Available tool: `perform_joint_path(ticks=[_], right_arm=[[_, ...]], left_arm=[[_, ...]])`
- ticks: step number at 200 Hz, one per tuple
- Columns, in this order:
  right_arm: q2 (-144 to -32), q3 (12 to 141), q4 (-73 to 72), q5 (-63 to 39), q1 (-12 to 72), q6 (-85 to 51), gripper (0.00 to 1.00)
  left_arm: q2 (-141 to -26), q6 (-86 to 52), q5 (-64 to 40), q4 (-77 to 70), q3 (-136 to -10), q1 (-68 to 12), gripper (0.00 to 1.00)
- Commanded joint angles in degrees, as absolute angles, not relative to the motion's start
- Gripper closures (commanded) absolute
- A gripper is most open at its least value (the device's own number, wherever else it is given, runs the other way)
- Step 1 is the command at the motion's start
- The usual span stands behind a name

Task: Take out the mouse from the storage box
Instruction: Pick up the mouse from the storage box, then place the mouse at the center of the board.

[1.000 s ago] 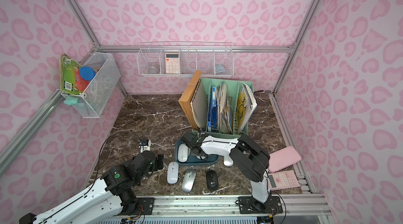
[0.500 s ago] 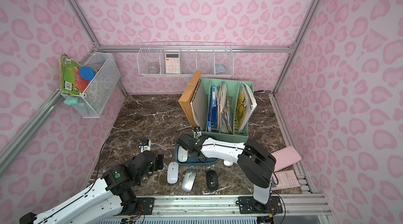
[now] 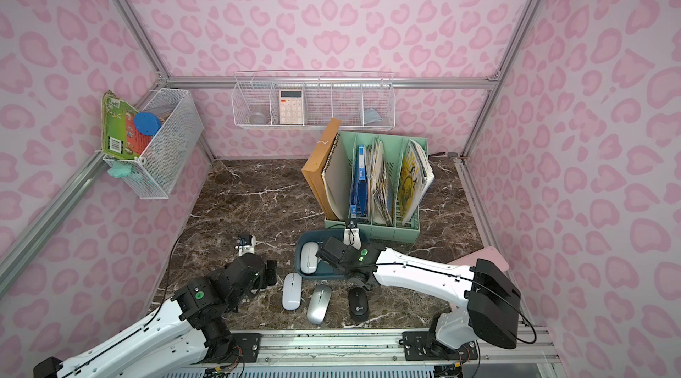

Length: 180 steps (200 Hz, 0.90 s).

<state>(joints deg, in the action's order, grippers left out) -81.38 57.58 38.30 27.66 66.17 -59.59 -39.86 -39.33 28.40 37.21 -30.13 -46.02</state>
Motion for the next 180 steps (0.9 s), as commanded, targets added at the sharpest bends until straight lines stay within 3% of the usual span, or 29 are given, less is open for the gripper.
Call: perform_joint_path(ticks=[1, 83, 180], right_arm=[[-77.48, 54.4, 42.1, 29.48, 67.67, -62.92, 0.5], [-64.66, 43.05, 50.77, 27.11, 76.74, -74.99, 0.5], [-57.41, 28.76, 46.55, 22.12, 81.18, -86.24, 0.49]], left_arm=[[-40.38, -41.05, 27.57, 39.03, -31.22, -45.97, 0.05], [-41.85, -48.86, 19.52, 43.59, -35.38, -45.97, 0.06], [-46.12, -51.24, 17.67, 43.77, -38.58, -46.01, 0.06]])
